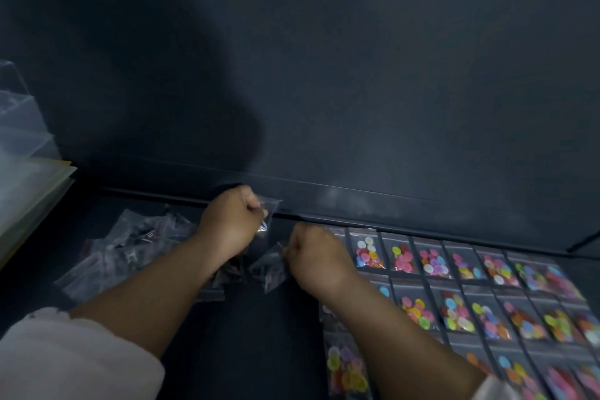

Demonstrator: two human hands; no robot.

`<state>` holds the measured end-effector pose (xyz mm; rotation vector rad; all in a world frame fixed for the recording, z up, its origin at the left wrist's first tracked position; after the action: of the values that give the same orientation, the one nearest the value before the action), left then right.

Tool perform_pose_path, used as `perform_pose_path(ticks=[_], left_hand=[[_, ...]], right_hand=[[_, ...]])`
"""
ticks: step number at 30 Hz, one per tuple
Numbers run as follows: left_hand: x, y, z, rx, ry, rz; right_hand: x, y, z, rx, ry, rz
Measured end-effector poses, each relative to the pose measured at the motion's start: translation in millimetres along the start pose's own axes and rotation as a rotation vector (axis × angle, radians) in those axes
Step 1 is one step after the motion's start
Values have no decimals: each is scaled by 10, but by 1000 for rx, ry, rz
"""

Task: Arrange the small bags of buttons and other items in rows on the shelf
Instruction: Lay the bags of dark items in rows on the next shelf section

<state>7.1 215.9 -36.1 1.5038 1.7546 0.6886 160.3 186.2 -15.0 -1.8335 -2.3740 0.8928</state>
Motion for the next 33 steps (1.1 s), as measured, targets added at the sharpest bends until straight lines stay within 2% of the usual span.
perform_pose_path(ticks=[3, 5, 8, 10, 16, 20, 24, 27, 33], left_hand=[[-70, 101, -31, -344, -38, 21], [-150, 236, -40, -488, -101, 7], [-280, 440, -9, -618, -205, 0], [-382, 571, 43, -624, -244, 15], [-765, 1032, 352, -457, -285, 188], [-1147, 1450, 745, -456, -357, 332], [-1594, 1886, 1317, -472, -437, 475], [-1945, 2188, 1820, -395, -473, 584], [-2692, 2688, 2793, -297, -604, 656]], right_hand=[[-62, 102, -79, 363, 39, -8], [-148, 153, -126, 630, 50, -16], [-324, 222, -245, 941, 37, -5], [-468, 287, -349, 1056, 47, -10], [-947, 664, -528, 1121, 150, -27], [-1394, 1059, -618, 1184, 215, -19], [-2010, 1554, -703, 1325, 152, 7], [-2557, 1963, -773, 1482, 114, 75], [-3612, 2808, -777, 1519, 232, 53]])
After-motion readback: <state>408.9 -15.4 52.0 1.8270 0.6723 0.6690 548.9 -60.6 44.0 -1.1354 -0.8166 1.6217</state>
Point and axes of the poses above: each hand's wrist, its own x-axis towards the middle knuckle, its own z-axis out of the palm, y = z × x, the point moved 1 cm from there along x, towards the middle knuckle, and after that the axes turned 13 degrees about -y, right-handed, at the moved point
